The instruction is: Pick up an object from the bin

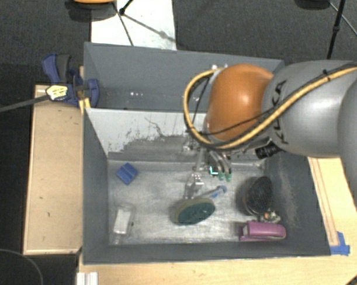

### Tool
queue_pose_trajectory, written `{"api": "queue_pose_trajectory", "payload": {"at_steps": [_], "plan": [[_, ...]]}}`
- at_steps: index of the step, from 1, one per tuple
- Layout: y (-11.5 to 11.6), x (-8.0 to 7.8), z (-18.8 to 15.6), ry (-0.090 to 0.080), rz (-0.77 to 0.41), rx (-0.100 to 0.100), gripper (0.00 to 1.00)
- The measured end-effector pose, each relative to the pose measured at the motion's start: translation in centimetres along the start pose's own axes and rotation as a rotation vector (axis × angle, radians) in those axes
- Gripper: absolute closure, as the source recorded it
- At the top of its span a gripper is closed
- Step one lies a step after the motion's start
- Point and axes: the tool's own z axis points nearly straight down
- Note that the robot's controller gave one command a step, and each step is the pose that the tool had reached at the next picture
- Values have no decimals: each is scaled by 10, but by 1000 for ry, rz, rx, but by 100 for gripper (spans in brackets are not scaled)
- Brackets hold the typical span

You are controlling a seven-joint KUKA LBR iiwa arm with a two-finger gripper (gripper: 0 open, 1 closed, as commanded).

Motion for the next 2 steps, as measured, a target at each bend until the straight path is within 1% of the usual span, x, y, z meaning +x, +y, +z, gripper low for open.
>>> {"api": "queue_pose_trajectory", "payload": {"at_steps": [1, 2], "plan": [[-48, 43, 92, -4, -304, 0, 0], [-116, 72, 64, -5, -441, 3, 0]]}}
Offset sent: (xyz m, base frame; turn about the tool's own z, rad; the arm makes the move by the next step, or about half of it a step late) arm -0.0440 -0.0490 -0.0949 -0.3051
